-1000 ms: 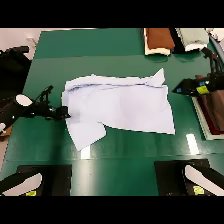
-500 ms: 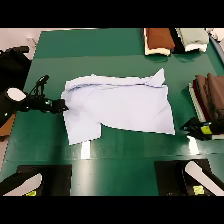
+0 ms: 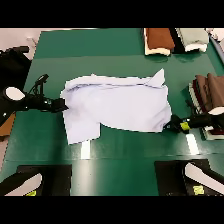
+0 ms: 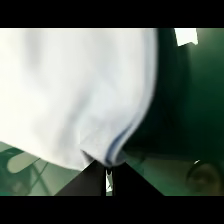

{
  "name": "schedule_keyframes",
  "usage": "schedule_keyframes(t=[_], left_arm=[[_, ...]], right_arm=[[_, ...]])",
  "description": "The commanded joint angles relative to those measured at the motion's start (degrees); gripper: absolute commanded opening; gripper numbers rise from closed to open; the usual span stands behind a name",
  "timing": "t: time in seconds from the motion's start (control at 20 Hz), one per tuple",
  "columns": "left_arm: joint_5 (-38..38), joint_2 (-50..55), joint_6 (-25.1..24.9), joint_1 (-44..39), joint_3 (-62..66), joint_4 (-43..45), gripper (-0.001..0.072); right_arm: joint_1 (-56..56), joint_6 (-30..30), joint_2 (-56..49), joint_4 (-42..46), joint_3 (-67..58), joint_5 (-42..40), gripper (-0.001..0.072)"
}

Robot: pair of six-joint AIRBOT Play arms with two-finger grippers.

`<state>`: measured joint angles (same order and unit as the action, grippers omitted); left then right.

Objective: Fold the shirts.

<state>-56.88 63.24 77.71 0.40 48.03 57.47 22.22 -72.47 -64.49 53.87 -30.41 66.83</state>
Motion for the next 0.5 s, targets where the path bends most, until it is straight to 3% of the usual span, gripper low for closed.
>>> schedule_keyframes(t=[0.0, 0.15, 0.45], left_arm=[[-1.18, -5.20, 3.02, 0.07, 2.91, 5.42, 0.0025], [-3.96, -14.23, 5.01, 0.07, 12.00, 11.04, 0.0025], [-3.43, -25.59, 6.51, 0.04, 42.97, 11.41, 0.0025]], right_arm=[[-6.88, 0.11, 3.08, -1.68, -7.08, -2.10, 0.0019], [-7.21, 0.09, 11.26, -1.66, -19.65, -0.22, 0.0019], [-7.19, -0.72, 22.95, 2.36, -52.65, 0.15, 0.0019]])
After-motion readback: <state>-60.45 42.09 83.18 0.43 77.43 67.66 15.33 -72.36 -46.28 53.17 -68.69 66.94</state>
